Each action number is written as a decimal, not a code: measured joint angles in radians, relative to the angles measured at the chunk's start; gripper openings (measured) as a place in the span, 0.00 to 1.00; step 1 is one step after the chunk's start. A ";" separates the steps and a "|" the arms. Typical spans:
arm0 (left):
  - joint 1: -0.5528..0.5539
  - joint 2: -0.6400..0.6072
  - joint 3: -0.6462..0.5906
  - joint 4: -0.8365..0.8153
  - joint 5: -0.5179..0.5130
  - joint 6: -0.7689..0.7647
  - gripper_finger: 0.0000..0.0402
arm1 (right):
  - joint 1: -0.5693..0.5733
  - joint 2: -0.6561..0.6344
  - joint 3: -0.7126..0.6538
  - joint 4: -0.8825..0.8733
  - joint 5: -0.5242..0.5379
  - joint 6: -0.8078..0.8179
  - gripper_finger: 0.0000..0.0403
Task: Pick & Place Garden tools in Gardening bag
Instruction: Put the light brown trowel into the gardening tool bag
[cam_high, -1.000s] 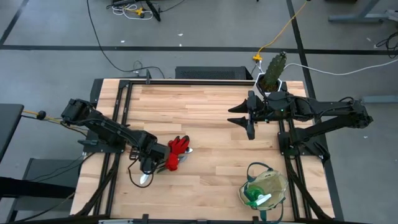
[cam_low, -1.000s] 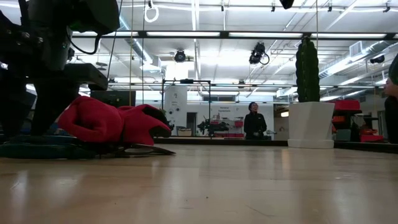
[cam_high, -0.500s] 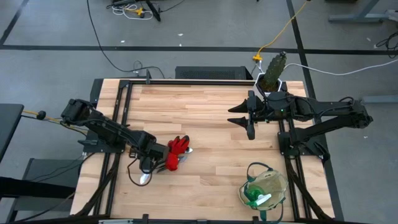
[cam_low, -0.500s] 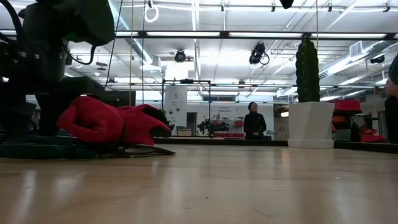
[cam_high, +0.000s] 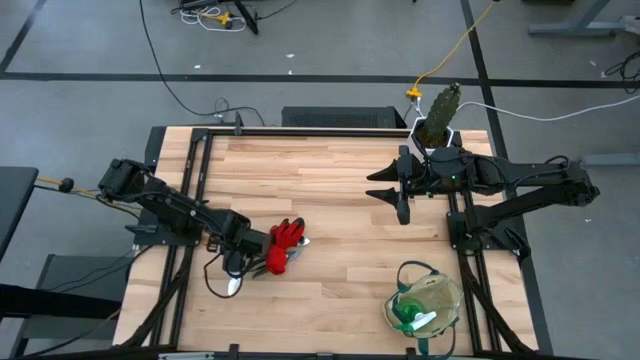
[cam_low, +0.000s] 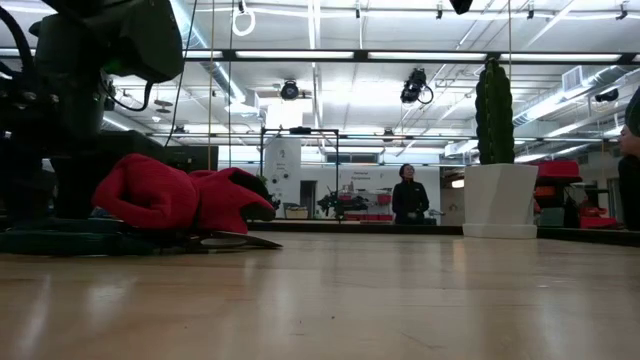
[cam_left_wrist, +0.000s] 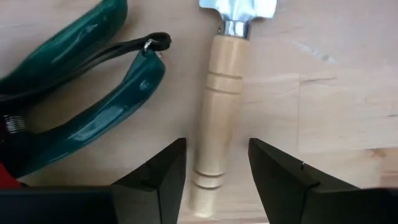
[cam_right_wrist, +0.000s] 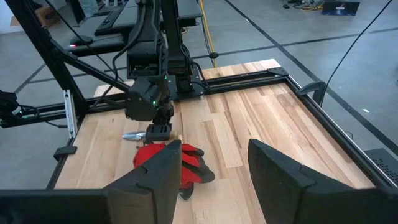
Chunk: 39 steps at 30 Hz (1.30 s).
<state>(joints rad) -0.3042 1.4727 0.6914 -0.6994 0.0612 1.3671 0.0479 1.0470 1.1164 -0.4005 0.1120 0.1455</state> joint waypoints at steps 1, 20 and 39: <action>0.000 0.000 0.000 0.000 -0.004 0.007 0.44 | 0.000 0.000 0.000 0.000 0.000 0.000 0.46; 0.000 0.000 0.000 -0.002 0.007 0.007 0.23 | 0.000 0.000 0.000 0.000 0.003 -0.003 0.46; -0.001 0.000 0.013 -0.006 0.007 -0.002 0.19 | 0.000 0.000 0.000 0.000 0.003 0.000 0.46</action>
<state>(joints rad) -0.3054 1.4727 0.7048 -0.7052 0.0683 1.3648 0.0479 1.0468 1.1164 -0.4007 0.1154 0.1453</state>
